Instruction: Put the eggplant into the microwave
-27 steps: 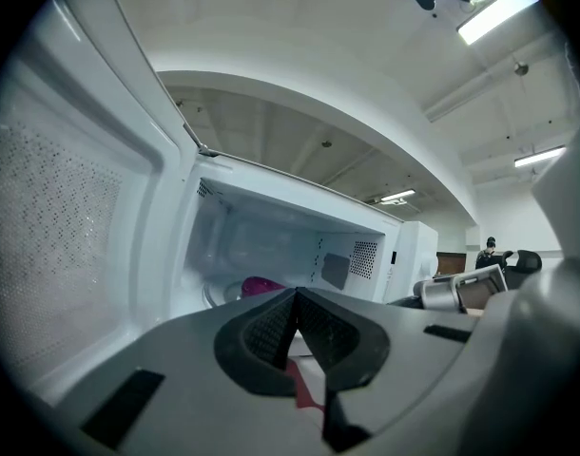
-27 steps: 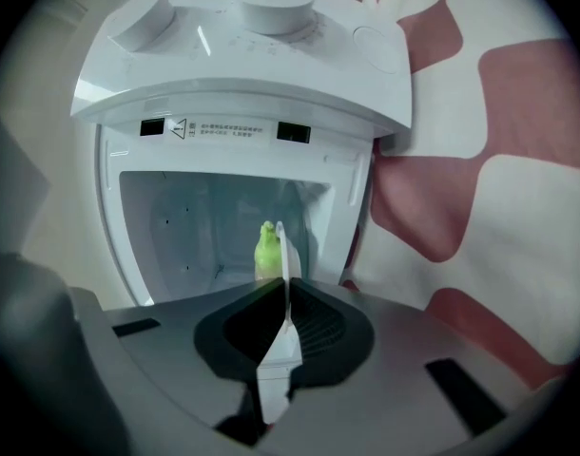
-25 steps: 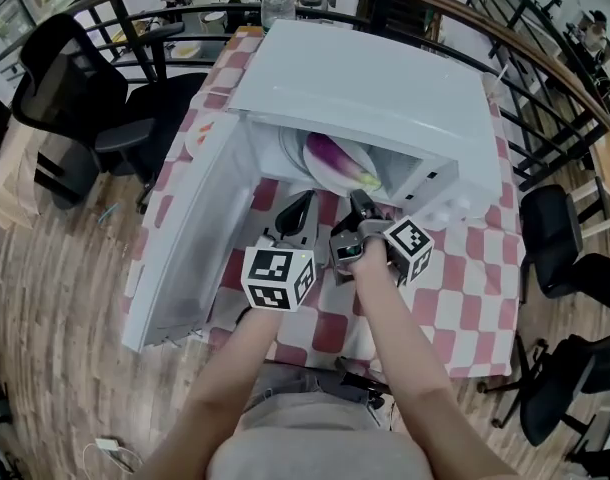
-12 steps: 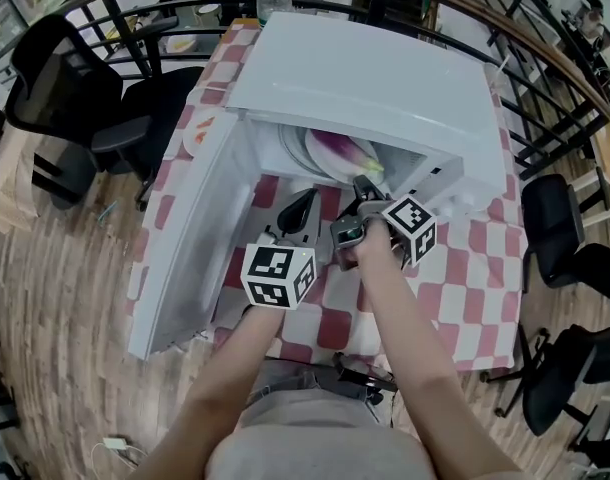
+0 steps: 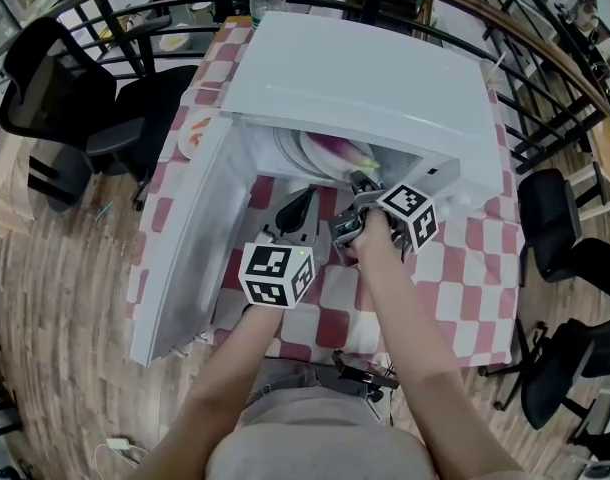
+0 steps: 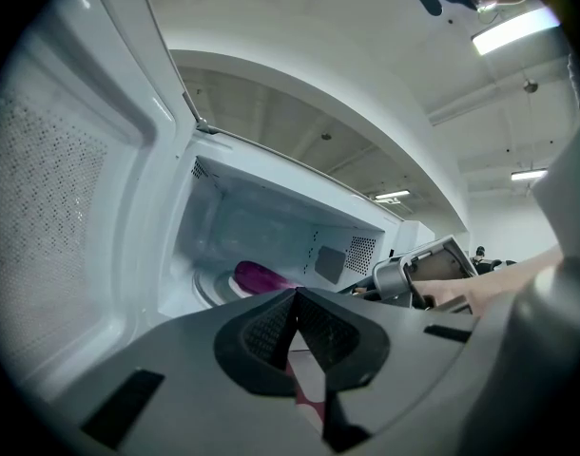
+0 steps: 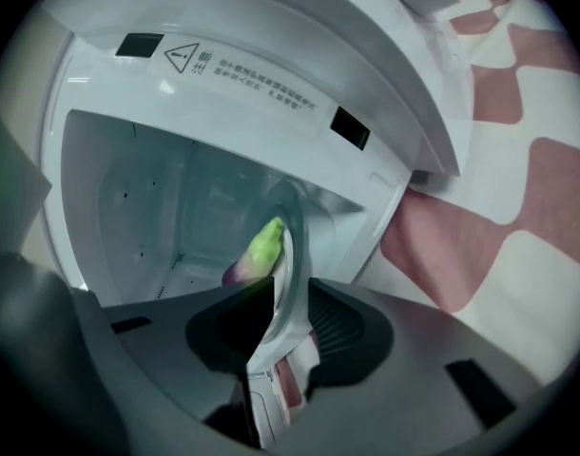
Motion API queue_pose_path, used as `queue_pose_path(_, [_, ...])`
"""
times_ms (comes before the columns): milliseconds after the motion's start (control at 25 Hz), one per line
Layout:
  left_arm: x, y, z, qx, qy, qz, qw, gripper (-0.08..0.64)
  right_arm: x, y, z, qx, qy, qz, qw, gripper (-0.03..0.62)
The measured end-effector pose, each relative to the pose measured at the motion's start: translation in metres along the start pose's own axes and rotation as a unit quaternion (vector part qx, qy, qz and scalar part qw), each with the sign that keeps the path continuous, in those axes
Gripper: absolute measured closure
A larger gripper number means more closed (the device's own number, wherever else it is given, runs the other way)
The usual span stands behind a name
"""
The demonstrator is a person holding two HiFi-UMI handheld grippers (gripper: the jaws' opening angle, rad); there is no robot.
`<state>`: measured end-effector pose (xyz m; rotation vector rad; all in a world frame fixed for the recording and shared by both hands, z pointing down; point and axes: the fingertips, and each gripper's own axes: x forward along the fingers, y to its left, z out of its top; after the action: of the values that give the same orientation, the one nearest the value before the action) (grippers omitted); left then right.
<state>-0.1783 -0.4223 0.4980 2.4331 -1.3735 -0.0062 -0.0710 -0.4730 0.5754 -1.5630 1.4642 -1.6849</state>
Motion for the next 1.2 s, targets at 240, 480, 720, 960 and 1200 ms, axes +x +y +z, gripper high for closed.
queue_pose_path(240, [-0.001, 0.003, 0.001, -0.009, 0.001, 0.004, 0.9999, 0.555, -0.007, -0.004, -0.001, 0.024, 0.003, -0.006, 1.0, 0.426])
queue_pose_path(480, [-0.001, 0.004, 0.002, -0.016, 0.001, 0.008, 0.9998, 0.555, -0.003, -0.016, -0.004, 0.039, 0.014, -0.023, 0.999, 0.382])
queue_pose_path(720, [0.001, 0.009, 0.004, -0.018, 0.001, 0.014, 0.9997, 0.555, 0.008, -0.021, -0.006, 0.055, 0.019, -0.035, 0.998, 0.331])
queue_pose_path(960, [0.0, 0.02, 0.003, -0.022, 0.005, 0.025, 0.9994, 0.555, 0.02, -0.021, -0.006, 0.057, 0.018, -0.052, 0.997, 0.29])
queue_pose_path(1200, [0.0, 0.027, 0.005, -0.024, 0.009, 0.026, 0.9993, 0.555, 0.03, -0.019, -0.006, 0.057, 0.016, -0.068, 0.996, 0.256])
